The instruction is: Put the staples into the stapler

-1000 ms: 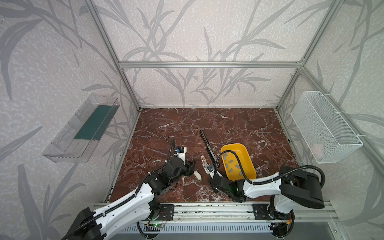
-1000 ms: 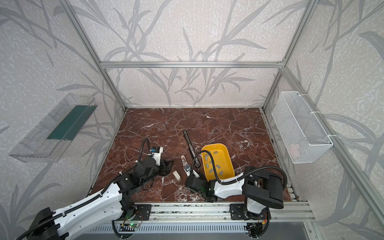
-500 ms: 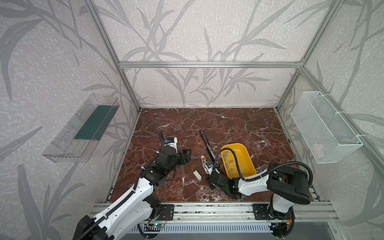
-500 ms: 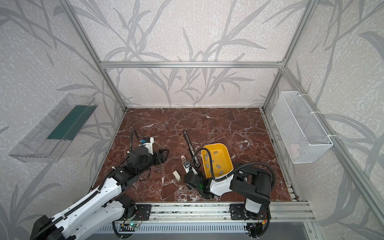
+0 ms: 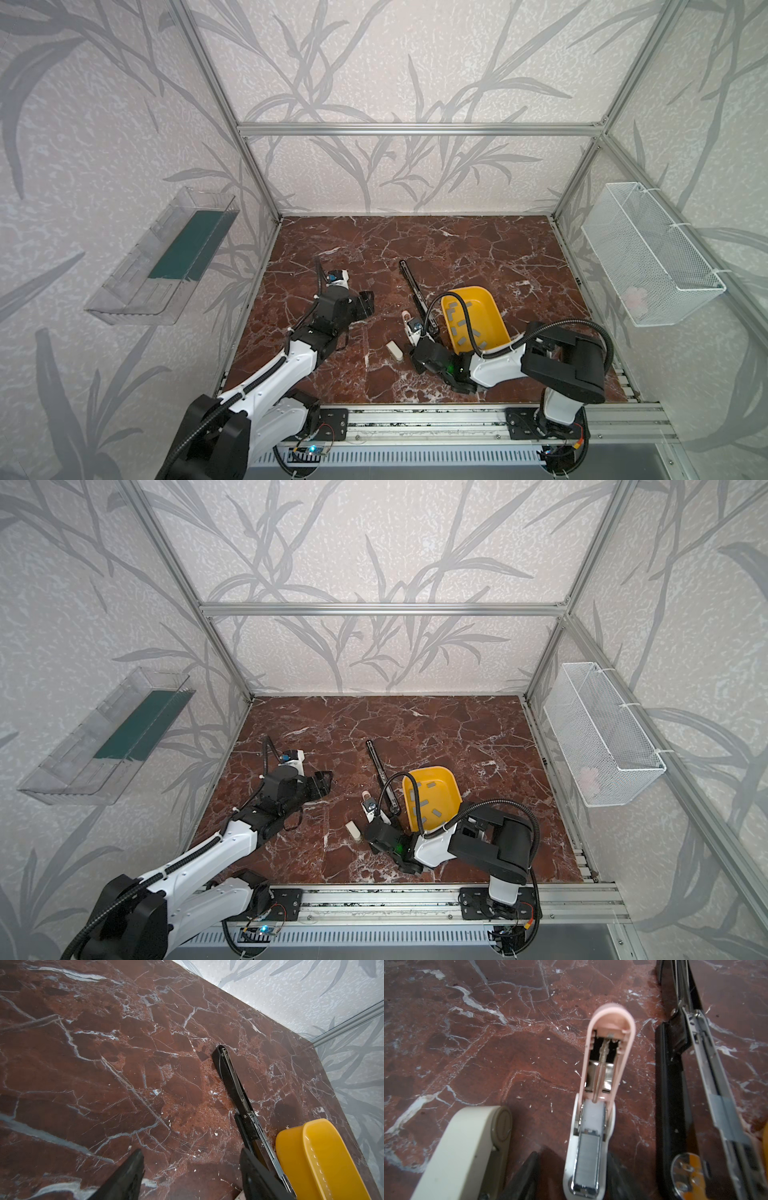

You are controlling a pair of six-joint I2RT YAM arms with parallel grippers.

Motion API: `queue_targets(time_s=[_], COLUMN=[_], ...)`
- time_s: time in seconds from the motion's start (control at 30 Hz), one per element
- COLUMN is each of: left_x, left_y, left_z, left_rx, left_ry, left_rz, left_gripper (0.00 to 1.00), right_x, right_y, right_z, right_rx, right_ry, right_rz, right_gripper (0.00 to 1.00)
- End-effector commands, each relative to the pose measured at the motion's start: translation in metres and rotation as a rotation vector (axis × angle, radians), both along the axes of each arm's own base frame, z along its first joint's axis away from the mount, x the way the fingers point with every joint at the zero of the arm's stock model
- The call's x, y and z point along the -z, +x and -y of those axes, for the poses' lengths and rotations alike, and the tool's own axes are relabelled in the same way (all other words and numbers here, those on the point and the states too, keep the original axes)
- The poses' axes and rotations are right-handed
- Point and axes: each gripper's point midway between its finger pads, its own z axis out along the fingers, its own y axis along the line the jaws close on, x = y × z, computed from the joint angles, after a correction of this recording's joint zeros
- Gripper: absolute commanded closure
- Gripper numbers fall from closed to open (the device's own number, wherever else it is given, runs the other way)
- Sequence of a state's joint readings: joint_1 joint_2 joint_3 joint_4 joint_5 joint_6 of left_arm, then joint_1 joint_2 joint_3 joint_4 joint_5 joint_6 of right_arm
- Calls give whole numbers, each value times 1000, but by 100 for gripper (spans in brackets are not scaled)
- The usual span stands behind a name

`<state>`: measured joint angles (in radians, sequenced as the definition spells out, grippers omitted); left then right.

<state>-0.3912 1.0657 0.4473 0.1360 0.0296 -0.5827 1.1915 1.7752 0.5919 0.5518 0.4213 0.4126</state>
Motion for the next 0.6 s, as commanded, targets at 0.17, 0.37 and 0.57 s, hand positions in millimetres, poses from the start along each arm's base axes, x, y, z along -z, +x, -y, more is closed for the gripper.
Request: queue_targets(time_s=[0.17, 0.37, 0.57], left_x=[-9, -8, -6], left_y=[14, 16, 17], left_z=[20, 34, 42], left_rx=[110, 174, 205], left_ry=[1, -36, -55], left_rz=[68, 62, 50], left_gripper=[27, 28, 28], right_x=[37, 44, 43], right_y=[-14, -11, -5], right_z=[17, 20, 28], right_rx=[-49, -33, 22], right_ry=[-139, -173, -203], right_rz=[-82, -69, -57], right_gripper=[56, 63, 62])
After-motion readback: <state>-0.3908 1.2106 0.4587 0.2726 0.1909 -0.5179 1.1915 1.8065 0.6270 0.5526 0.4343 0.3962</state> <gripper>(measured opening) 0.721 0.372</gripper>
